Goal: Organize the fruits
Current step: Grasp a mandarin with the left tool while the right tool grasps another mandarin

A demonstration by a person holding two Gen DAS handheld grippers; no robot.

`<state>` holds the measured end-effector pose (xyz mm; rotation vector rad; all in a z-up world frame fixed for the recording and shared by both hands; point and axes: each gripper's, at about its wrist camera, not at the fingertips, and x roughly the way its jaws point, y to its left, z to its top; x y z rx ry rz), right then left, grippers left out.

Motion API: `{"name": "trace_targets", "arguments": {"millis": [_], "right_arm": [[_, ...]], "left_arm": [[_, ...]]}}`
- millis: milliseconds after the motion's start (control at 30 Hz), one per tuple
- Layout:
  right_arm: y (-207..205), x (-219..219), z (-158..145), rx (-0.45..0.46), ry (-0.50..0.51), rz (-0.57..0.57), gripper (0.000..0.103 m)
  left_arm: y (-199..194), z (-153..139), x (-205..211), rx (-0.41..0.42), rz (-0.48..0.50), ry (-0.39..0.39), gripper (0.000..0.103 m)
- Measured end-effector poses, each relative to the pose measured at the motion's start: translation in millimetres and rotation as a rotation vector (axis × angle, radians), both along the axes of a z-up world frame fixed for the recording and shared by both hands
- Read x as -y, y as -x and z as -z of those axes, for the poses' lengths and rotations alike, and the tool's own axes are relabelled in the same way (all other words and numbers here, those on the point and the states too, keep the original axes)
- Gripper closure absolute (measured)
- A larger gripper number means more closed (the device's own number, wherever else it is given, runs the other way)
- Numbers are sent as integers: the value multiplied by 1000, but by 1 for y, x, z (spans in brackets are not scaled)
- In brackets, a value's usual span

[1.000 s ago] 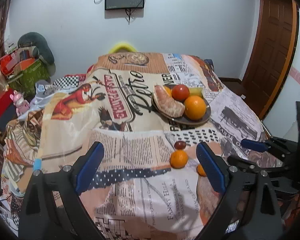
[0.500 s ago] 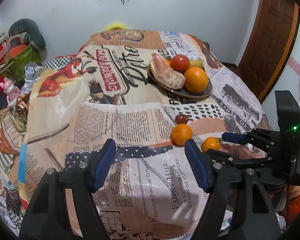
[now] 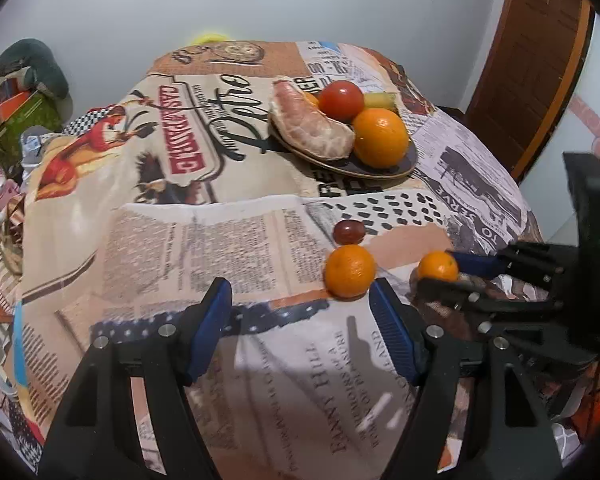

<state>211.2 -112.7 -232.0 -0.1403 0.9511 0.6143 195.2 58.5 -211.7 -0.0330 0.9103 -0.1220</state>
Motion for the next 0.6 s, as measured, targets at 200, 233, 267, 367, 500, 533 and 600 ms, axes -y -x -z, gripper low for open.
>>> {"name": "trace_targets", "arguments": {"millis": [200,233,267,367,500,533,600], "right_arm": [[-12,23,-15,35,-27,53,71],[-13,26,-16,40,-29,60,71],[-14,29,-18,47,-30,68,71],[-18,37,-21,58,-27,85,71],[-23,45,-20,60,-29,99,71],[-24,46,-20,61,-30,102,70],[-26,49,-20,61,-34,107,70]], "left_arm": [[-16,12,17,-29,41,-14,31],[-18,15,20,-35,46,-15,31],[-20,17,21,-40,49,-16,31],[-27,25,27,-56,56,-25,35],[-34,33,33,-77,70,-25,44],[-36,36,34,-85,74,-24,47],[-39,39,36,-93,78,-22,56]]}}
